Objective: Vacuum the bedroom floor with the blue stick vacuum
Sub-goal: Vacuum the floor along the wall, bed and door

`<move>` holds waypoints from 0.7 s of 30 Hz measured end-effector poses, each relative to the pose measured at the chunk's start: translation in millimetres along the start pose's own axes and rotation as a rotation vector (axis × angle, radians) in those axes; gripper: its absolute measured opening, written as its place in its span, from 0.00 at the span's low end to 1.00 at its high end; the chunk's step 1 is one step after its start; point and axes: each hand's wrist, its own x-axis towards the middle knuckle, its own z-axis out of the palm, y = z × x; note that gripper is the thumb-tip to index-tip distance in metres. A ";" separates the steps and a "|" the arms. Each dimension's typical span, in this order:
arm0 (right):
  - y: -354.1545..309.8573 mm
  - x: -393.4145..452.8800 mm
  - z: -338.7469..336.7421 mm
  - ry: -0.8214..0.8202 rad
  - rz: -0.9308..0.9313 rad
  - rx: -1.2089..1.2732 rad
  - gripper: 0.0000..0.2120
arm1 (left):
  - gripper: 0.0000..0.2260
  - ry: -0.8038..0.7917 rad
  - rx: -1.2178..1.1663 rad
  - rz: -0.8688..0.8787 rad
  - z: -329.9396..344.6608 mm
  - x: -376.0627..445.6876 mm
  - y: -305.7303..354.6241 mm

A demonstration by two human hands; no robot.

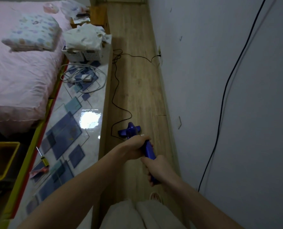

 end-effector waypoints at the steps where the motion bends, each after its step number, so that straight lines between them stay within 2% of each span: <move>1: -1.8 -6.4 -4.6 -0.010 0.000 0.000 0.16 | 0.13 -0.006 -0.004 -0.025 2.3 -3.1 0.4; 4: -6.3 -27.6 -13.9 -0.044 -0.002 -0.009 0.19 | 0.14 -0.020 -0.002 -0.078 5.6 -15.1 -2.4; 8: 0.3 -48.6 -9.0 -0.042 0.010 -0.023 0.19 | 0.07 -0.061 -0.059 -0.114 5.2 -35.1 -17.6; 10: 4.9 -51.4 -3.1 -0.021 0.019 -0.009 0.20 | 0.10 -0.070 -0.095 -0.123 3.0 -40.5 -22.9; 13: 5.2 -44.7 3.7 0.005 0.007 0.018 0.21 | 0.15 -0.023 -0.116 -0.085 -1.2 -37.8 -21.6; 18: 1.6 -20.6 14.0 -0.002 -0.048 0.046 0.24 | 0.11 0.044 -0.111 -0.008 -10.8 -21.5 -13.0; 21: -3.5 -2.4 18.8 -0.024 -0.059 0.044 0.25 | 0.13 0.094 -0.100 0.029 -17.5 -8.0 -6.4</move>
